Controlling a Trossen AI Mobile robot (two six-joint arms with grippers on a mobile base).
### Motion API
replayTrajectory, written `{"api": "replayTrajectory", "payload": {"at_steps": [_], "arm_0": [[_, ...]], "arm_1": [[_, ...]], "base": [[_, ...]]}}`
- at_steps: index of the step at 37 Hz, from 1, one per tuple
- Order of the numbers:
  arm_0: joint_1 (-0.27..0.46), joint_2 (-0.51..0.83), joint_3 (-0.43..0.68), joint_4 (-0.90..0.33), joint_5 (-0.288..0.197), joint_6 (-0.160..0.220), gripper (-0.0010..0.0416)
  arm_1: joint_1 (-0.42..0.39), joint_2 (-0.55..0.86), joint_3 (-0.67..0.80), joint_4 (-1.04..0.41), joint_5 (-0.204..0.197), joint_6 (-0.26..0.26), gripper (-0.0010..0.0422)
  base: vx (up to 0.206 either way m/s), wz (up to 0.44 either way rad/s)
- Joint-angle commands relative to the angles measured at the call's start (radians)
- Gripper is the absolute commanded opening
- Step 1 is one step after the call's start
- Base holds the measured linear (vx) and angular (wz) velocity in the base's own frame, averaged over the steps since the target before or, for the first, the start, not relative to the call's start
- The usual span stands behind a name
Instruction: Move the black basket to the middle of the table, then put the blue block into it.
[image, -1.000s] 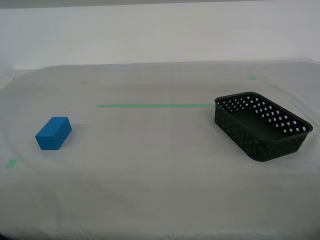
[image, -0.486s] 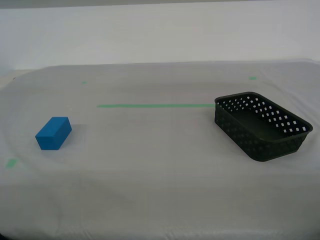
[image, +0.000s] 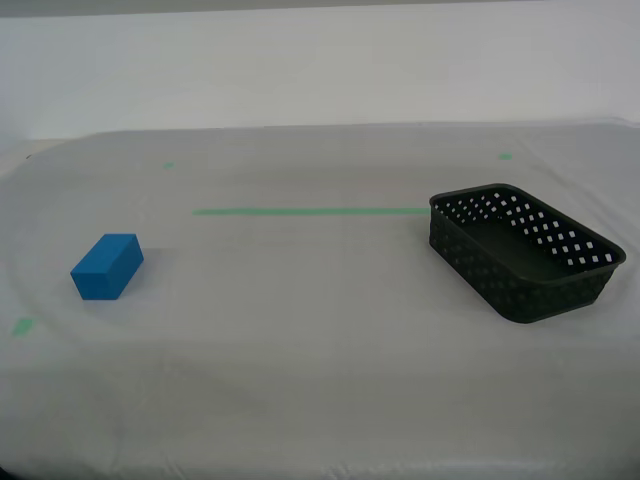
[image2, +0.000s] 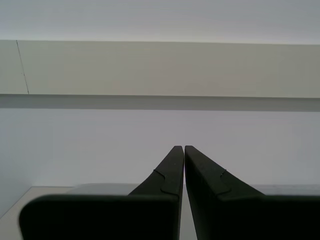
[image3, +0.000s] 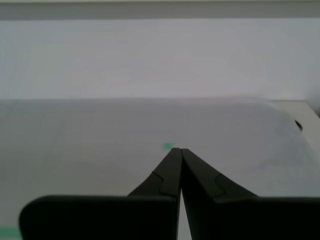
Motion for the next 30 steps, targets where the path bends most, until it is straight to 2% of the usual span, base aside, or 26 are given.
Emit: {"api": "replayTrajectory", "payload": {"at_steps": [1, 13, 17, 22, 30], "arm_0": [[0.0, 0.0, 0.031, -0.074, -0.008, -0.001, -0.0001], [0.0, 0.034, 0.111, -0.341, -0.011, 0.0, -0.0001], [0.0, 0.063, 0.129, -0.418, -0.043, -0.001, -0.0001], [0.0, 0.106, 0.145, -0.483, -0.104, -0.001, -0.0001], [0.0, 0.166, 0.172, -0.576, -0.112, -0.001, -0.0001]], "arm_1": [[0.0, 0.0, 0.0, 0.005, 0.002, 0.002, 0.0], [0.0, 0.0, 0.0, 0.005, 0.002, 0.002, 0.0], [0.0, 0.0, 0.0, 0.005, 0.002, 0.002, 0.0], [0.0, 0.0, 0.0, 0.005, 0.001, 0.002, 0.0], [0.0, 0.0, 0.0, 0.005, 0.002, 0.002, 0.0]], "base": [[0.0, 0.0], [0.0, 0.0], [0.0, 0.0], [0.0, 0.0], [0.0, 0.0]]}}
